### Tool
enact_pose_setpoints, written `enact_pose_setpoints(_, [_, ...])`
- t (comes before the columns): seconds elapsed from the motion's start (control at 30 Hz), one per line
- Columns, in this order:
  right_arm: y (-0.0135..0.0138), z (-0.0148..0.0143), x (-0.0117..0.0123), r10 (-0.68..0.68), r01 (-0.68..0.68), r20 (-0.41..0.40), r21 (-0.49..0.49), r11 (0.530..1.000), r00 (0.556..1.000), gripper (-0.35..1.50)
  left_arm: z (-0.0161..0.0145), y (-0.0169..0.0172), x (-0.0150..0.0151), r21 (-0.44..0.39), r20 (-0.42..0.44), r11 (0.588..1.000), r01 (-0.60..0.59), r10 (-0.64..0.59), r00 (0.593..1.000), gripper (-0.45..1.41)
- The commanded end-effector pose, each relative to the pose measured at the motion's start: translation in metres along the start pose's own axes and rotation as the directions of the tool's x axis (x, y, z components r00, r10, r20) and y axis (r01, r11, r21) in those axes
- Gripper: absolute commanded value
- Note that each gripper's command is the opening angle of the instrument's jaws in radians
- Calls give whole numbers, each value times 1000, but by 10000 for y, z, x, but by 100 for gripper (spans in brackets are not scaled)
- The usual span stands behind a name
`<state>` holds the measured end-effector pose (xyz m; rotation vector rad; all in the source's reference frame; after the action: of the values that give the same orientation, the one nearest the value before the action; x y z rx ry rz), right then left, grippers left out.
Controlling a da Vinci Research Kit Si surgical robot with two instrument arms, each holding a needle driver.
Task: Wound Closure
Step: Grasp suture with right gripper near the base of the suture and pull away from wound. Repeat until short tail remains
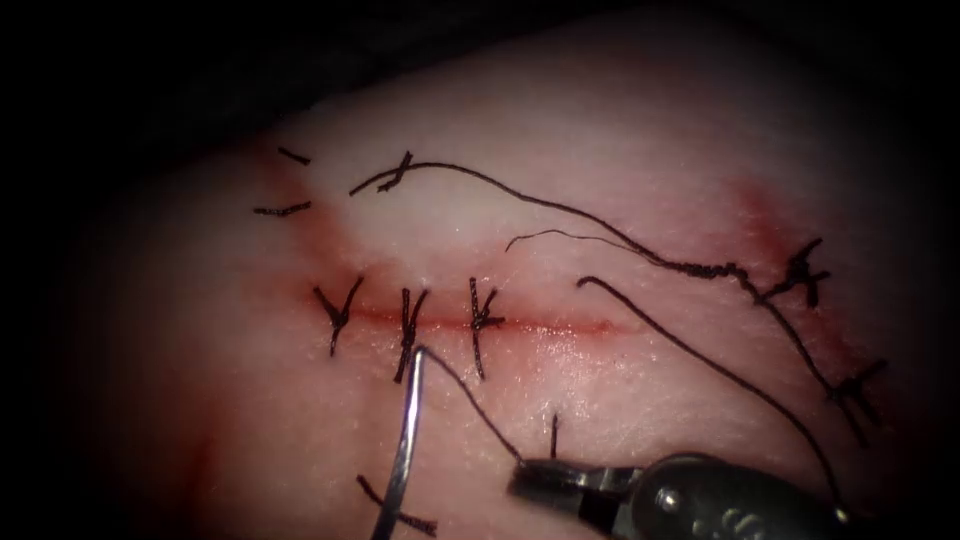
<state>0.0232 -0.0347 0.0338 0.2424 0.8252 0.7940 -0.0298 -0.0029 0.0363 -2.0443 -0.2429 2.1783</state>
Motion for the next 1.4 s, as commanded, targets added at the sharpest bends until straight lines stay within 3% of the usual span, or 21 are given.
enact_pose_setpoints(0.03, [-27,1,14,-2,2,-12,15,1000,1000,-35,2,0,-2,1,3,1000,-5,5,1000,-45])
enact_pose_setpoints(0.07, [-54,-10,24,2,-1,-24,26,1000,1000,-35,-2,16,-3,7,17,1000,-10,10,1000,-45])
enact_pose_setpoints(0.1, [-61,-12,28,4,-3,-28,29,1000,1000,-35,-5,21,-2,10,23,1000,-13,13,1000,-45])
enact_pose_setpoints(0.27, [-72,-14,42,3,2,-71,73,997,997,-35,-13,29,3,32,32,999,-8,7,999,-45])
enact_pose_setpoints(0.3, [-70,-13,45,-22,29,-87,76,997,996,-28,-15,29,4,35,37,999,-6,5,999,-45])
enact_pose_setpoints(0.37, [-52,-12,52,-101,109,-128,61,992,987,91,-23,21,8,58,42,998,6,-8,999,-45])
enact_pose_setpoints(0.4, [-45,-12,53,-108,117,-136,59,991,985,120,-26,17,9,64,40,998,11,-14,999,-45])
enact_pose_setpoints(0.43, [-36,-13,54,-114,124,-152,55,991,982,128,-31,10,10,79,38,997,19,-22,999,-45])
enact_pose_setpoints(0.57, [-7,-15,50,-164,173,-161,43,984,973,136,-49,-14,11,141,42,990,29,-36,998,-45])
enact_pose_setpoints(0.63, [14,-14,44,-205,215,-162,46,975,965,123,-60,-28,11,179,47,983,33,-42,998,-45])
enact_pose_setpoints(0.93, [60,-1,32,-285,283,-114,-28,959,952,126,-62,-37,14,188,39,981,38,-46,998,-45])
enact_pose_setpoints(1.1, [70,14,26,-310,306,-95,-49,951,946,121,-58,-39,20,187,28,982,37,-43,999,-45])
enact_pose_setpoints(1.37, [62,29,20,-349,346,-69,-51,937,935,110,-53,-39,26,180,19,983,28,-32,999,-45])
enact_pose_setpoints(1.4, [60,29,18,-357,354,-65,-50,934,932,88,-52,-39,26,180,19,983,28,-32,999,-45])
